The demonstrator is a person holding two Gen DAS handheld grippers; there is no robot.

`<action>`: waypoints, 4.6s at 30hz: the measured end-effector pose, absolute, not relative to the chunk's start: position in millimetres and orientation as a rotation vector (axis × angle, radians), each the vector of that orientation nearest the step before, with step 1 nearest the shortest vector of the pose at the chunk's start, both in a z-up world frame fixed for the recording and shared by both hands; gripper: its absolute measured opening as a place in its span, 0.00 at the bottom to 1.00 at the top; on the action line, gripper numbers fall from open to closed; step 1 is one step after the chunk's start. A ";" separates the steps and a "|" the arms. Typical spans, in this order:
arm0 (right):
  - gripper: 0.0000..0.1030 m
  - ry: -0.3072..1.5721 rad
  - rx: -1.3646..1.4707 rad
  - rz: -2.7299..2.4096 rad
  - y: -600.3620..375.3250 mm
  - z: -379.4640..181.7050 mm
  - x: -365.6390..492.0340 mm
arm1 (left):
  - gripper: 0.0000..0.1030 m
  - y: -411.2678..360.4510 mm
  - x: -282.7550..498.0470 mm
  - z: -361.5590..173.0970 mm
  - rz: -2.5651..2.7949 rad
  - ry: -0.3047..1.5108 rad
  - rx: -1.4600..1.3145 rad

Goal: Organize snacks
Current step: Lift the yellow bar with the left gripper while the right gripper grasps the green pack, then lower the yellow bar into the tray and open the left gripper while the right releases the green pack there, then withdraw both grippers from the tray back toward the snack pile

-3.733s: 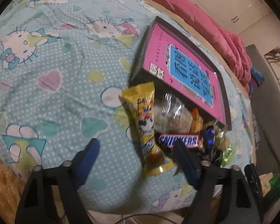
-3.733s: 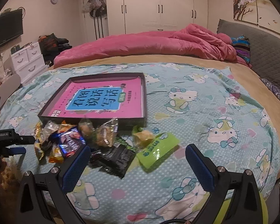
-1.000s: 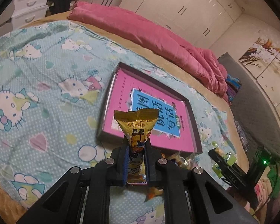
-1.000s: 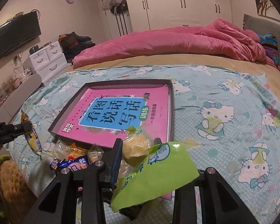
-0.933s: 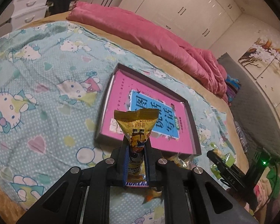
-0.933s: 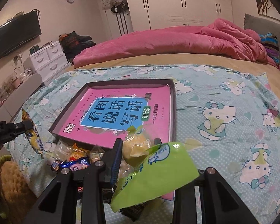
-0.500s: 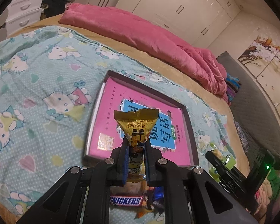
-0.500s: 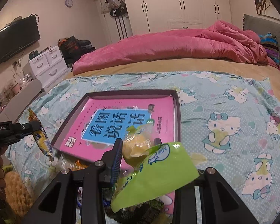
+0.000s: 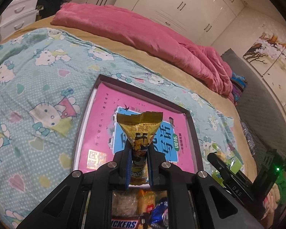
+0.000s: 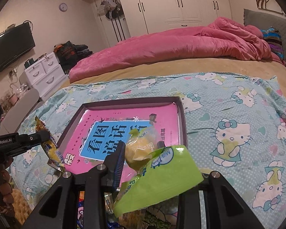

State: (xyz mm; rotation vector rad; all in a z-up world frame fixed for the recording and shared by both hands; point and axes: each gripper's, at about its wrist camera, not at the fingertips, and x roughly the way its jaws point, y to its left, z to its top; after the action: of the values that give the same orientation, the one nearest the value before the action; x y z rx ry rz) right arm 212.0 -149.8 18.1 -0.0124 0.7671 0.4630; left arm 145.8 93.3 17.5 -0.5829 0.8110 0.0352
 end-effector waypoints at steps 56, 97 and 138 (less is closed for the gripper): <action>0.45 0.934 -0.061 0.351 -138.1 -36.6 241.3 | 0.13 113.7 177.0 -44.3 -0.019 0.930 -0.559; 0.52 0.958 -0.043 0.442 -120.0 -26.2 200.3 | 0.55 111.8 154.1 -20.5 -0.042 0.896 -0.535; 0.63 0.788 -0.017 0.463 -155.2 27.3 161.4 | 0.74 83.2 88.3 20.7 -0.127 0.888 -0.315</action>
State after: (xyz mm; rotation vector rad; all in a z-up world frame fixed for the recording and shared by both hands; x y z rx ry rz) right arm 161.4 -155.2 27.3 -0.0169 0.7875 0.4633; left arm 88.3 83.2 20.7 -0.3148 0.8882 -0.1271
